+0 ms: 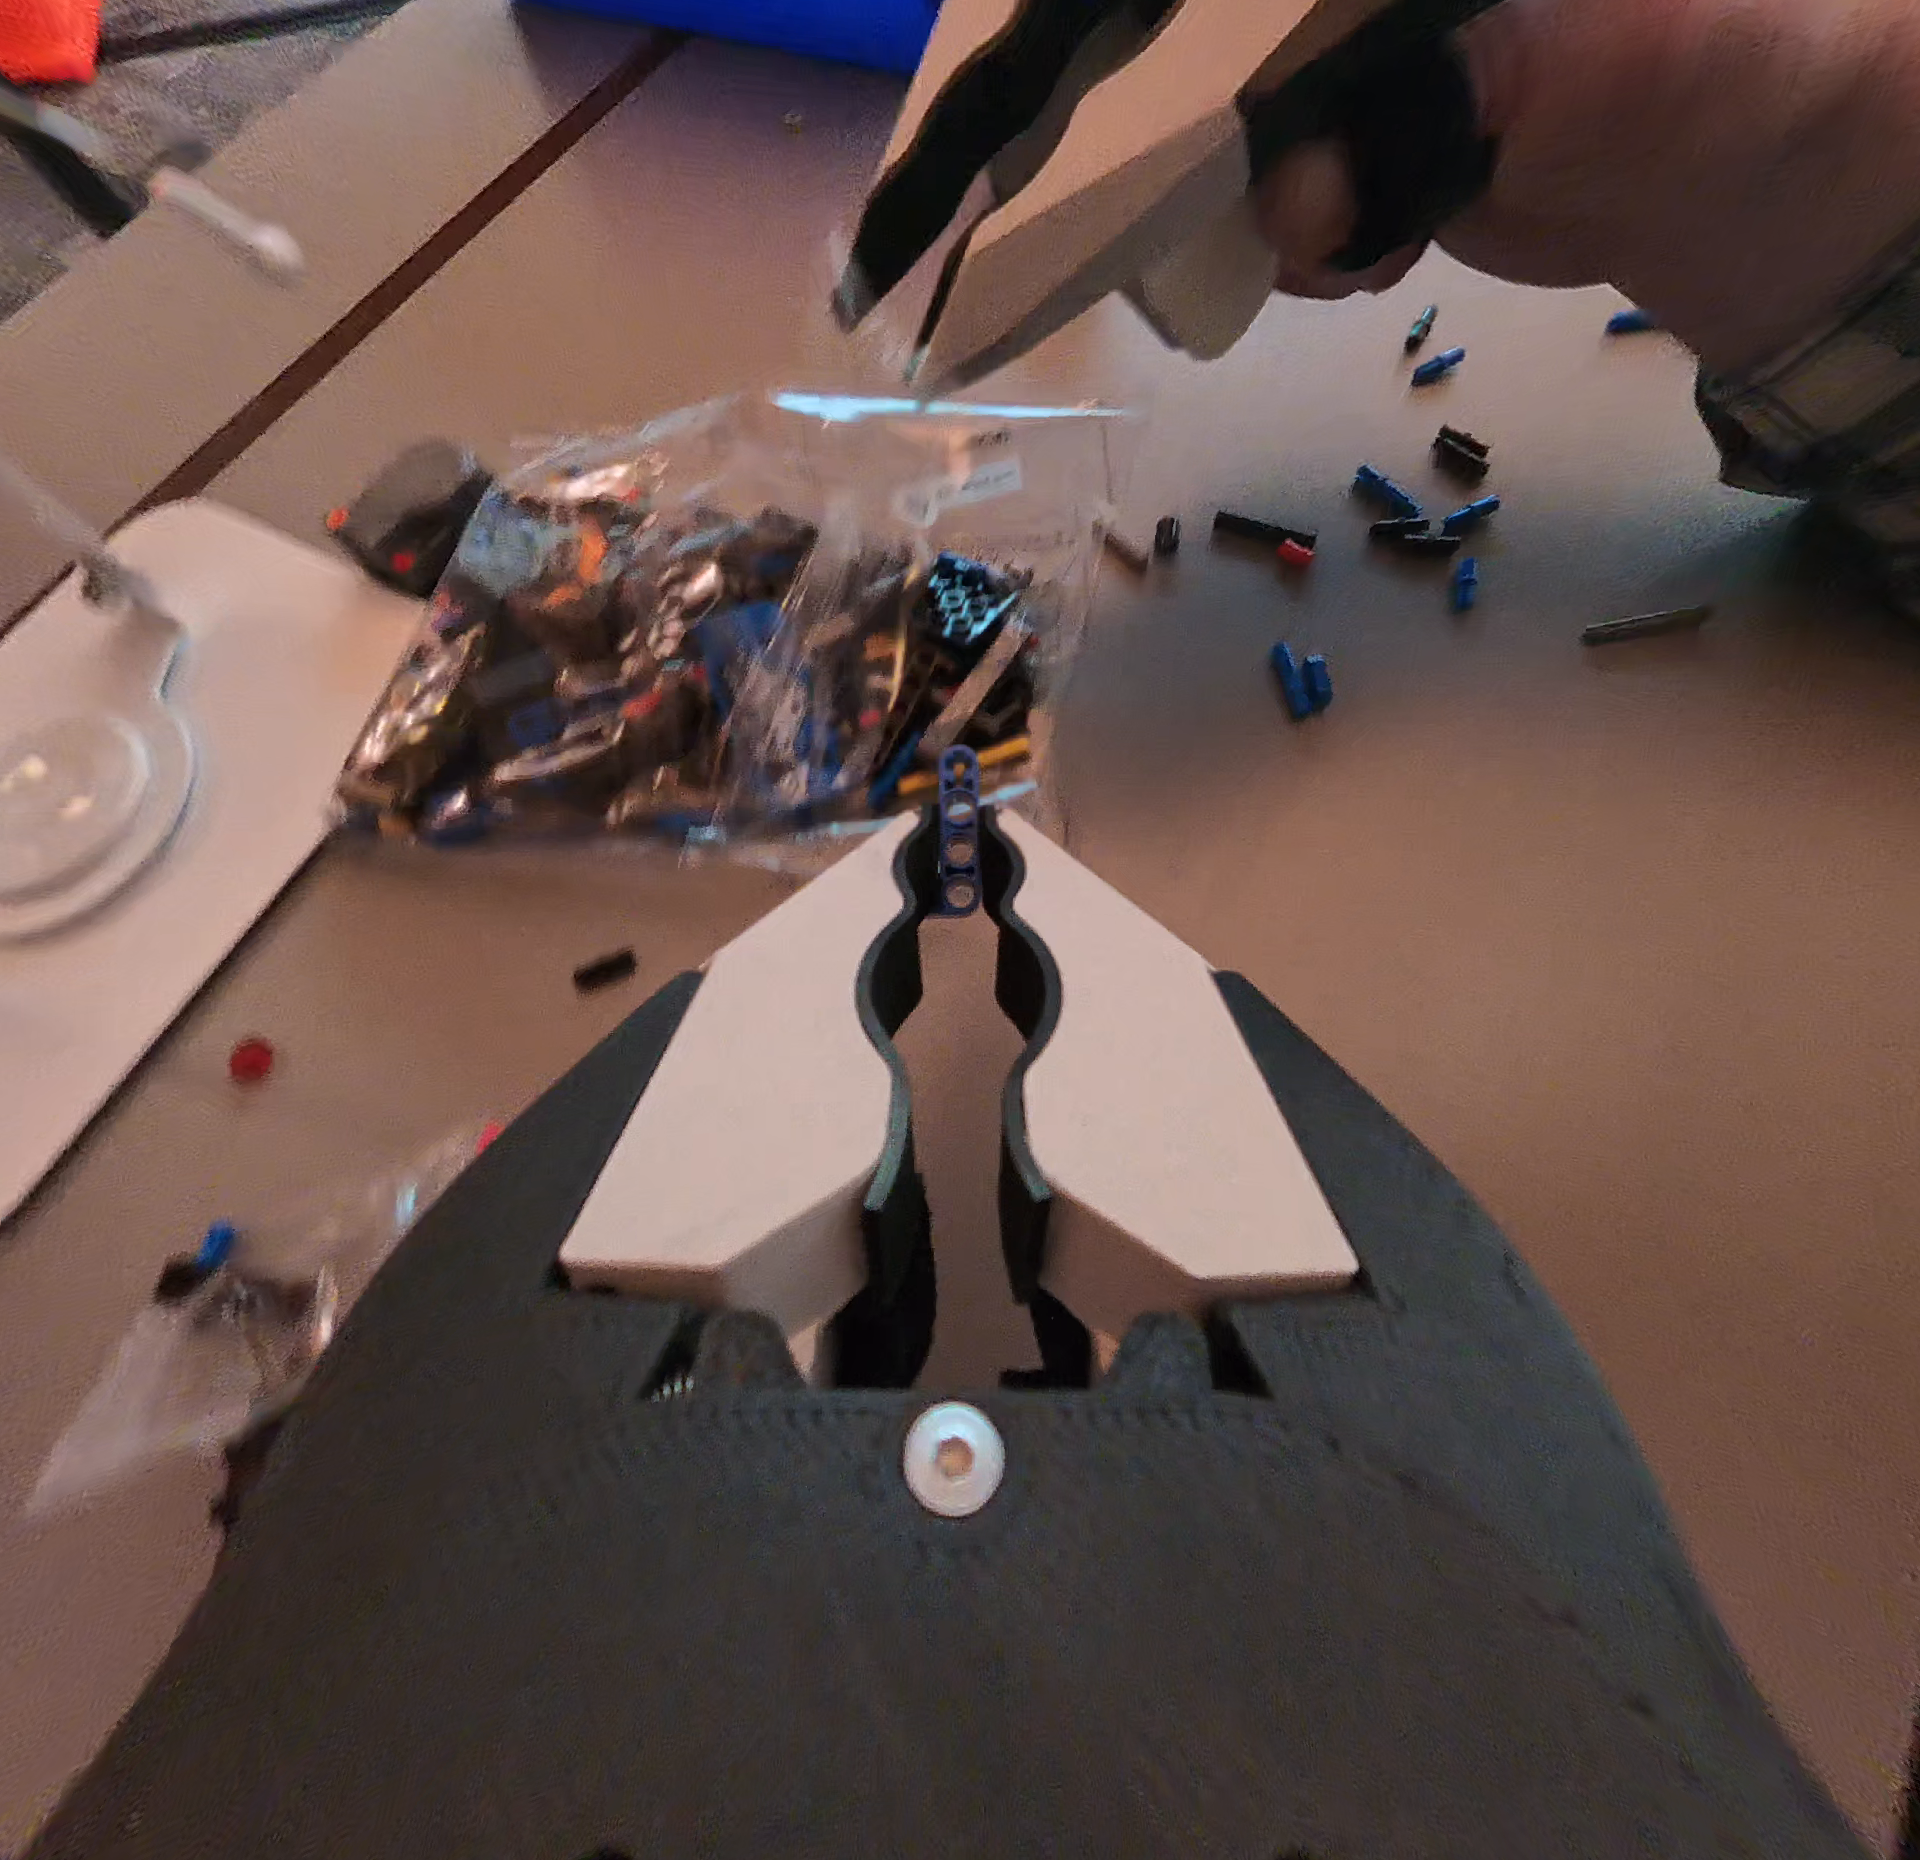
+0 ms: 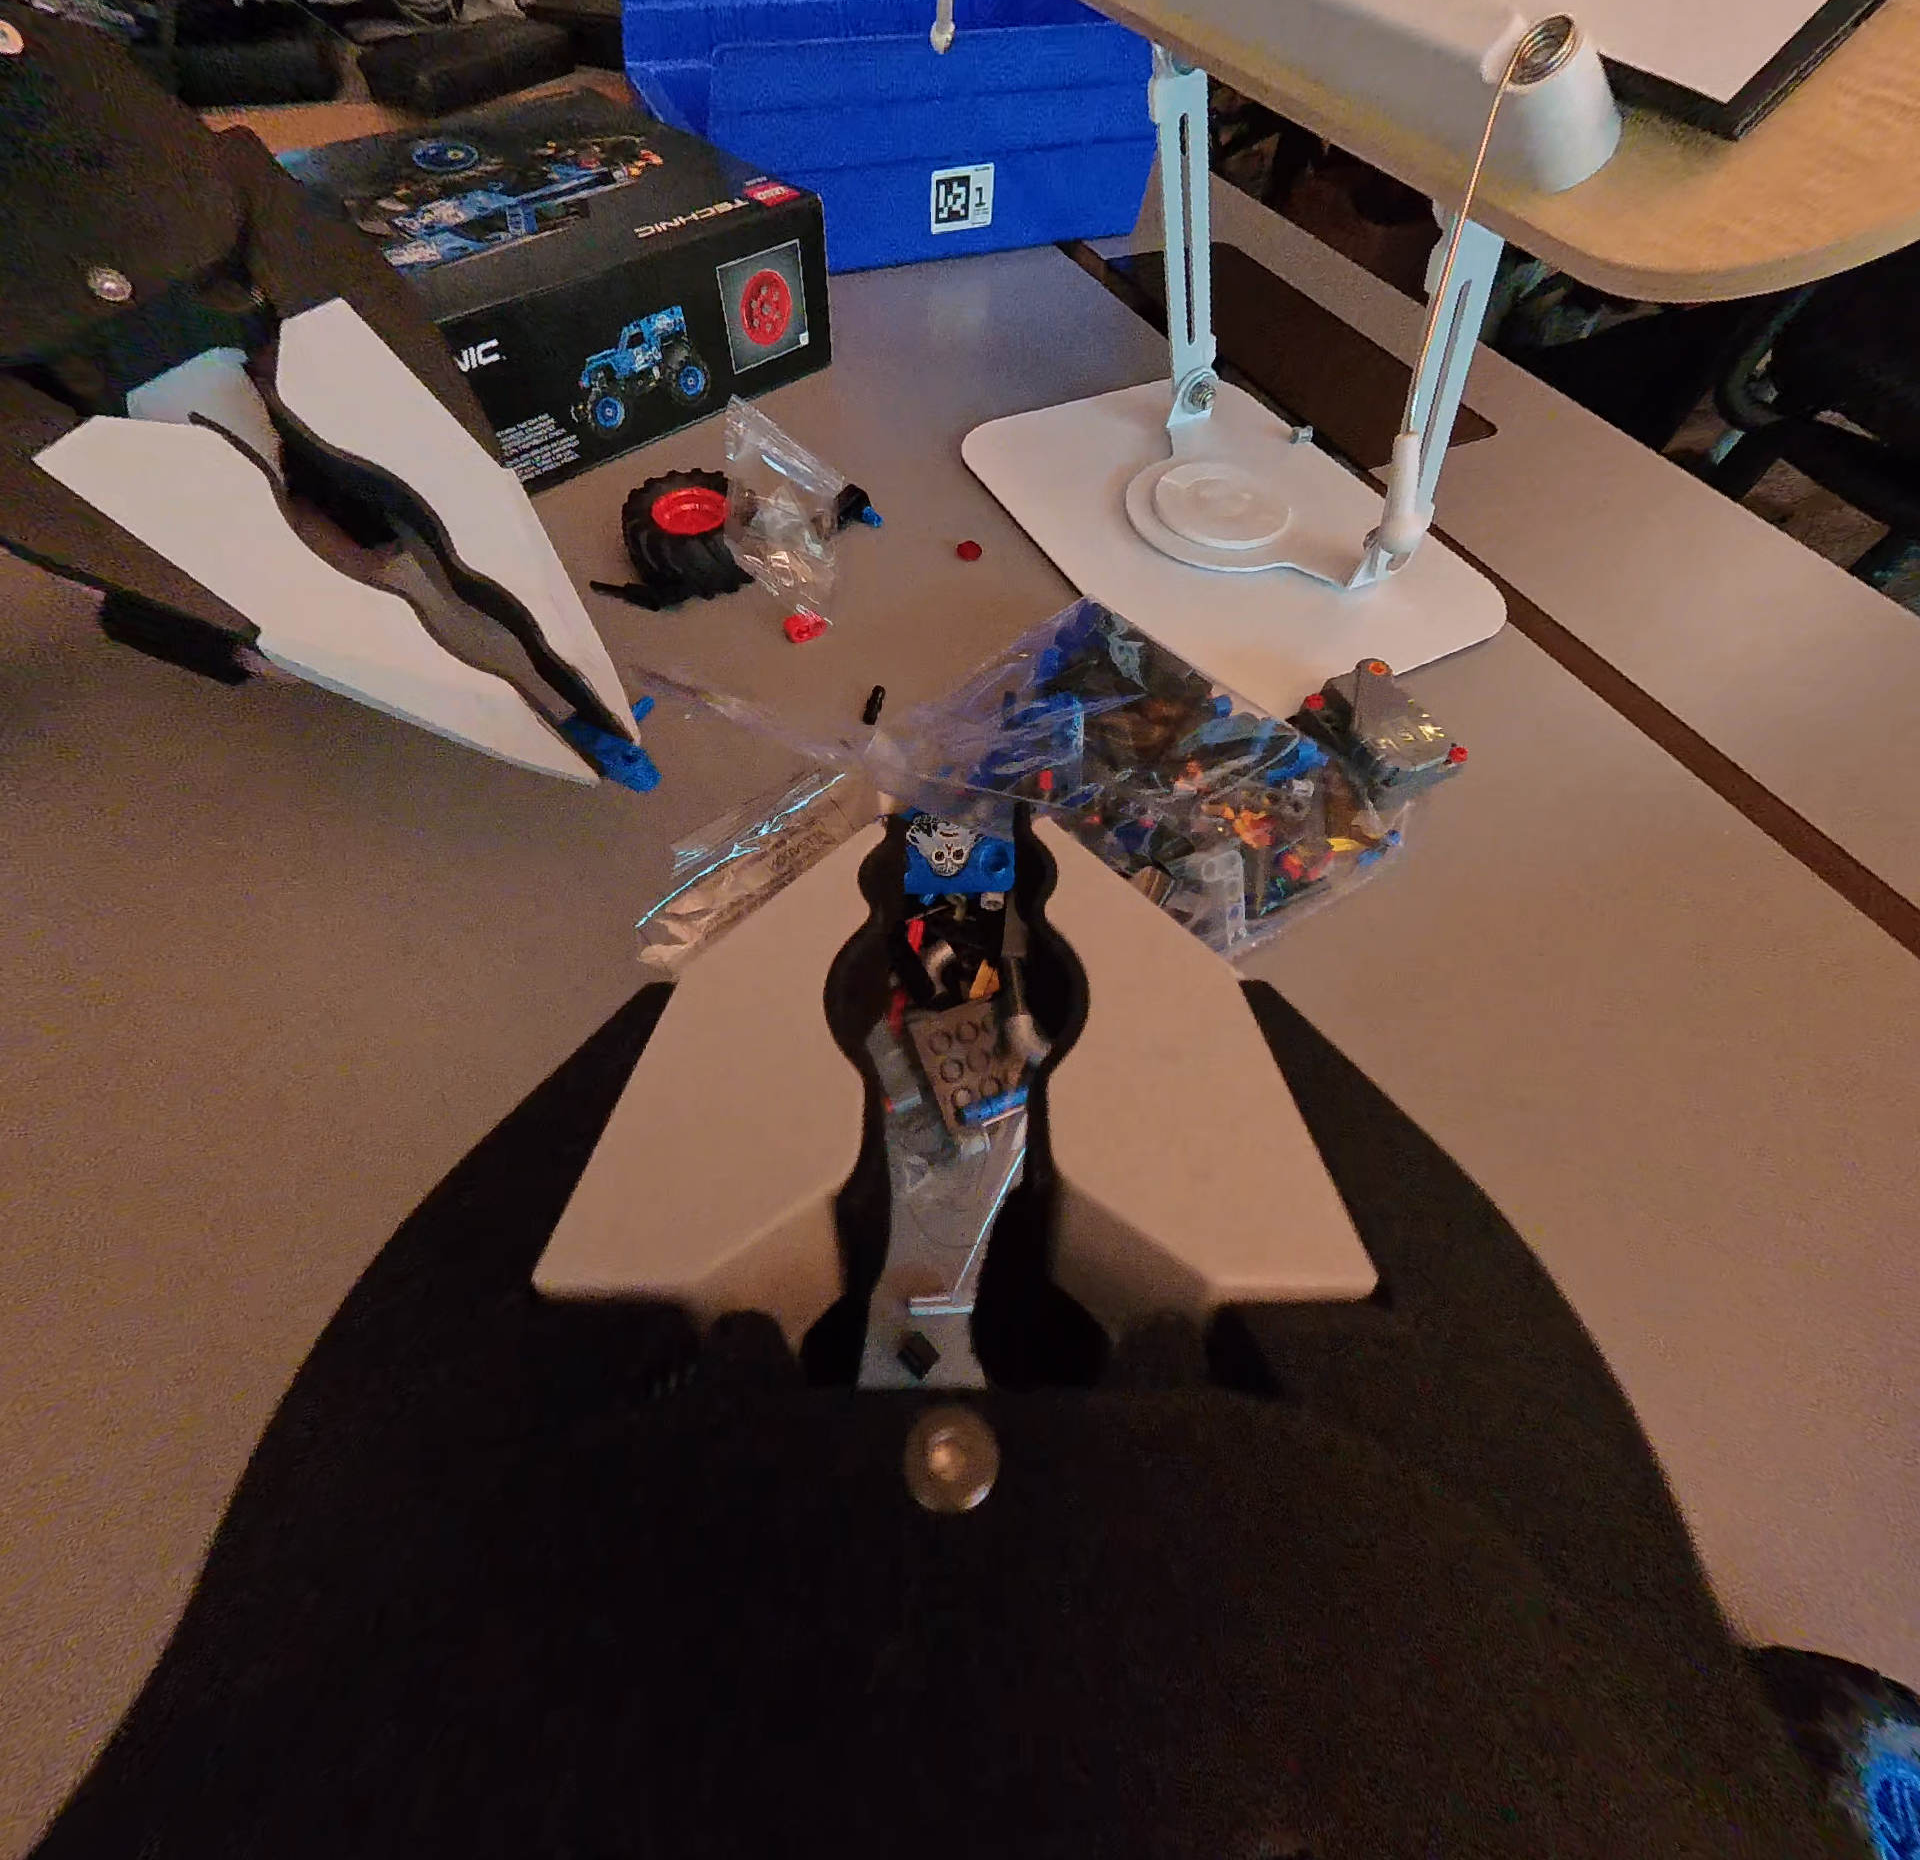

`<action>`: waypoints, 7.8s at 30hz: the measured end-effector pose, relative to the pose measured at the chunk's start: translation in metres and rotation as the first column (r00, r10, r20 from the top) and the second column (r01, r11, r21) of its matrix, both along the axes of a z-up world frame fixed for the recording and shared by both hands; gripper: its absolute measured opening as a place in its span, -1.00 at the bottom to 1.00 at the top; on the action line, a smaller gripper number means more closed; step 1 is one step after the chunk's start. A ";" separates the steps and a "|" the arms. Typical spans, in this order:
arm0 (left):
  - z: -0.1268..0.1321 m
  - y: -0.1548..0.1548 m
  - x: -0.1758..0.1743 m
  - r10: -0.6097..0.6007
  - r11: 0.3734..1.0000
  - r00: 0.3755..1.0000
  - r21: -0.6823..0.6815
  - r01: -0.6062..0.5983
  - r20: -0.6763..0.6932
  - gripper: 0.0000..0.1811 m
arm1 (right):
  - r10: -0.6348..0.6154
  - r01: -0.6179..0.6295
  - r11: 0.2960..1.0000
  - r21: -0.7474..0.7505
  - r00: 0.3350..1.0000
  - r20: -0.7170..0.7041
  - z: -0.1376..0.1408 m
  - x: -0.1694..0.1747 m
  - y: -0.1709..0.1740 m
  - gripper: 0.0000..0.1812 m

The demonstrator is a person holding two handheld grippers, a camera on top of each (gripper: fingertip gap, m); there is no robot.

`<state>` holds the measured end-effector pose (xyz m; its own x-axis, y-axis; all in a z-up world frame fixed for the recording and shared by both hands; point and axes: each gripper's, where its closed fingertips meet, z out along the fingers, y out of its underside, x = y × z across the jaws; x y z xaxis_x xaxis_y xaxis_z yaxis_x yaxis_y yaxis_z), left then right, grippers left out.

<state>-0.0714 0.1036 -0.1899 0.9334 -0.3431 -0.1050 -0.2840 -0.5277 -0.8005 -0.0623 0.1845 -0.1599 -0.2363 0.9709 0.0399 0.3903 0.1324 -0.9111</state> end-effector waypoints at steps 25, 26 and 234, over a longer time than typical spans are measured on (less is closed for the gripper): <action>-0.060 0.042 -0.198 0.292 0.858 0.939 -0.386 -0.340 -0.180 -0.75 | -0.014 0.010 0.996 -0.094 0.999 -0.049 0.010 0.003 0.006 -0.82; -0.063 0.044 -0.201 0.296 0.854 0.936 -0.386 -0.348 -0.191 -0.73 | -0.014 0.009 0.996 -0.093 0.999 -0.051 0.011 0.003 0.006 -0.82; -0.059 -0.091 -0.118 -0.023 0.828 0.928 -0.526 -0.191 -0.373 -1.00 | 0.063 -0.104 0.960 -0.261 0.985 -0.159 0.036 0.015 -0.002 -0.77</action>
<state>-0.1896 0.0123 -0.2486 0.8977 -0.3643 -0.2477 -0.4194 -0.8787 -0.2279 -0.0472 0.1826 -0.1235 -0.3281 0.9278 -0.1776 0.2472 -0.0971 -0.9641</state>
